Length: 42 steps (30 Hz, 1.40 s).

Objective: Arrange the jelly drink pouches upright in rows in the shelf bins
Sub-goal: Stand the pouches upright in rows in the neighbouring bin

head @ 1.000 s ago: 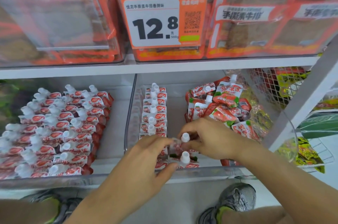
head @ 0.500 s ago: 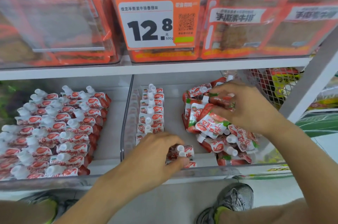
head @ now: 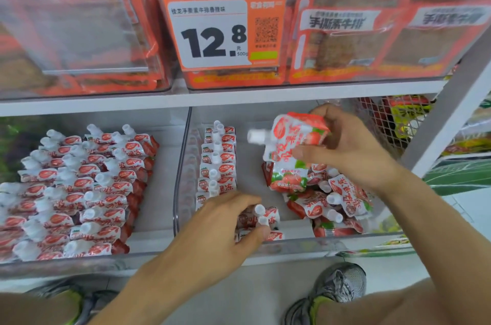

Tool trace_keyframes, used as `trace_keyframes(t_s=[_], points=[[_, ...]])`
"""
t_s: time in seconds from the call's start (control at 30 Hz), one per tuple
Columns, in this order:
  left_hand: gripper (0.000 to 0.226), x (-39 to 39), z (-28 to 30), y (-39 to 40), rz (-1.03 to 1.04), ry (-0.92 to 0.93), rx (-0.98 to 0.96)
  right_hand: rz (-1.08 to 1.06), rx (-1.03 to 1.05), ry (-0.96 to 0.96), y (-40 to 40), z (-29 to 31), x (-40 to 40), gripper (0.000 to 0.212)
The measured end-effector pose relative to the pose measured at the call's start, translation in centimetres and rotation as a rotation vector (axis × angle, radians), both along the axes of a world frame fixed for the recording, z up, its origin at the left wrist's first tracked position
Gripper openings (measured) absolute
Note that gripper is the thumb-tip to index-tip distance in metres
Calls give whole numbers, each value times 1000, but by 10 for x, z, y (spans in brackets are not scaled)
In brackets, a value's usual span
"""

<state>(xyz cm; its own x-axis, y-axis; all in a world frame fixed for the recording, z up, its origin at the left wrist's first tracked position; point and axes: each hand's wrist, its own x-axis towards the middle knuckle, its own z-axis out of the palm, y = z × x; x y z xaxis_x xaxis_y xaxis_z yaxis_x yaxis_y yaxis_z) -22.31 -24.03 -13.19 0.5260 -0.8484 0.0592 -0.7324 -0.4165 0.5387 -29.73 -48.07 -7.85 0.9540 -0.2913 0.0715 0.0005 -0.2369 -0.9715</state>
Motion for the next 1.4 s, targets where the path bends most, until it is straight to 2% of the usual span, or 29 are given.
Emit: trace_keyframes(t_s=[0.03, 0.07, 0.13, 0.17, 0.23, 0.3, 0.37, 0.4, 0.53, 0.63, 0.8, 0.87, 0.9, 0.97, 1.03, 1.13, 1.27, 1.4], points=[[40, 0, 0, 1, 21, 9, -24, 47, 19, 32, 4, -5, 3, 54], [39, 0, 0, 2, 26, 9, -37, 128, -96, 90, 5, -10, 6, 58], [38, -2, -1, 4, -4, -8, -17, 259, -503, 206, 11, -25, 12, 49], [37, -3, -1, 4, -25, -19, -3, 270, -632, 227, 14, -31, 13, 43], [37, -4, -4, 6, -44, -27, 7, 224, -602, 153, 18, -37, 17, 39], [36, -4, -6, 7, -46, -26, 1, 135, -407, 84, 21, -36, 19, 40], [35, -4, -6, 7, -51, -27, -8, 133, -238, 119, 20, -37, 20, 42], [34, -5, -6, 7, -52, -28, -11, 172, -270, 144, 21, -39, 20, 40], [36, -6, -5, 7, -50, -25, -21, 360, -716, 205, 34, -59, 24, 14], [41, -6, -3, 8, -55, -10, -16, 358, -809, 169, 40, -59, 28, 10], [58, -2, 1, 0, 5, -34, -27, 481, -452, 368, 24, -58, 31, 26], [66, -1, 4, -6, -21, -22, -22, 436, -342, 346, 16, -53, 31, 31], [67, 0, 6, -9, -37, -26, 0, 348, -320, 279, 11, -50, 31, 29], [60, 0, 8, -14, -49, -51, 52, 91, -430, 110, -4, -47, 33, 18], [53, 1, 8, -18, -50, -67, 67, -45, -558, 38, -10, -48, 35, 13], [46, 2, 7, -19, -45, -50, 75, 45, -699, 51, 3, -53, 46, 19], [46, 1, 3, -17, -26, -69, 86, 168, -828, 244, 20, -60, 71, 59], [46, -1, 3, -13, -27, -63, 70, 237, -883, 413, 17, -52, 86, 53]])
